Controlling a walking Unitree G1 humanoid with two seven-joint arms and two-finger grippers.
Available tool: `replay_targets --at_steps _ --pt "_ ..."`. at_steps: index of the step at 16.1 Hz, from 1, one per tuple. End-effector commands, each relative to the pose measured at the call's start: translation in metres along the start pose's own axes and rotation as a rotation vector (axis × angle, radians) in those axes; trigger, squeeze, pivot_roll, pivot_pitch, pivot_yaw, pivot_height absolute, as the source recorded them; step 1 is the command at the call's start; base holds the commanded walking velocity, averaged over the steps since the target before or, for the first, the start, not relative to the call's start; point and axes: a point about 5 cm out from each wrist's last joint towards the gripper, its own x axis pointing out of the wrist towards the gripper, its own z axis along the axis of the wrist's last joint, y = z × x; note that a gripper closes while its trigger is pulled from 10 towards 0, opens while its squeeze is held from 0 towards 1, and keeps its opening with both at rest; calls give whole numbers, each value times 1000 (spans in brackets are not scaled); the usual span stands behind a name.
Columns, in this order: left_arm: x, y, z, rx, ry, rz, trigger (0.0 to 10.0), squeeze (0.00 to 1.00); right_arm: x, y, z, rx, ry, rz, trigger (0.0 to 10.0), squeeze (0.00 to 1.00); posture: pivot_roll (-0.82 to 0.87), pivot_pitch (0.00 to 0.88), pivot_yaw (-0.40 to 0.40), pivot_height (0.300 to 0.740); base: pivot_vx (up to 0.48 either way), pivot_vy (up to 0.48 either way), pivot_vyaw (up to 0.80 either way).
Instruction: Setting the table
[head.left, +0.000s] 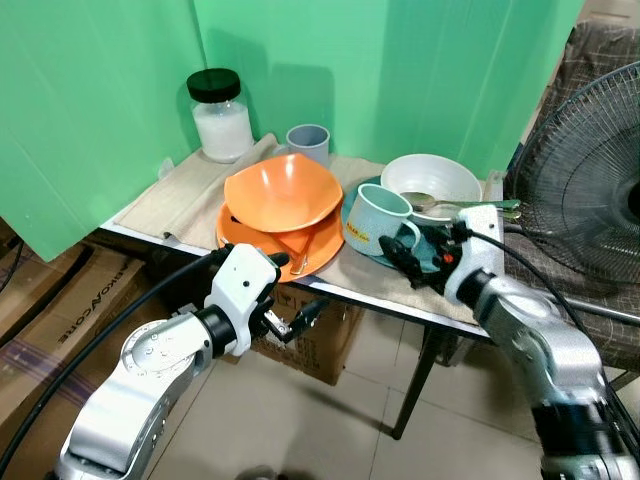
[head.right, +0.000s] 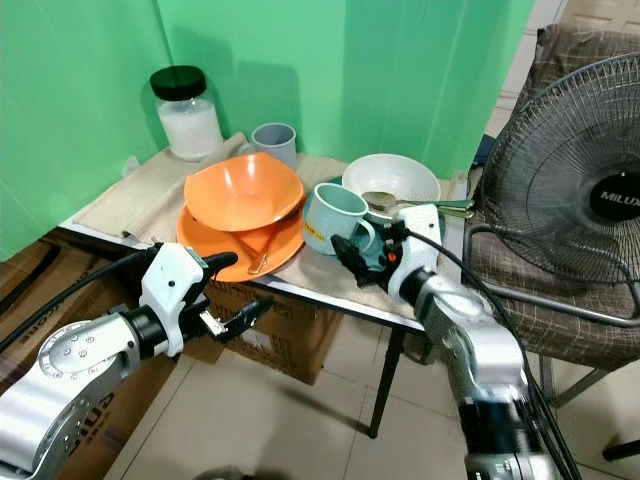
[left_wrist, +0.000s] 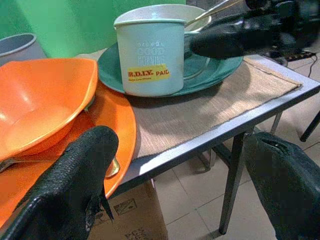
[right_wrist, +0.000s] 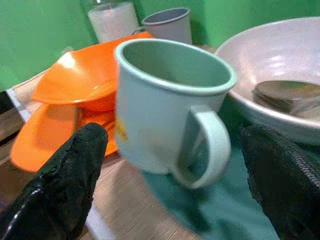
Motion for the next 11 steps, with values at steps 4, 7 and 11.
replay_targets --at_steps 4,7,11 --pt "1 0 0 12 9 -9 10000 0 8 -8 4 -42 -20 11 10000 0 56 0 33 740 0 0 0" --pt "1 0 0 8 8 -7 10000 0 11 -8 0 -41 -15 41 10000 0 53 0 31 740 0 0 0" --pt "2 0 1 11 8 -13 10000 0 10 6 -8 -7 6 193 10000 0 49 0 39 740 0 0 0"
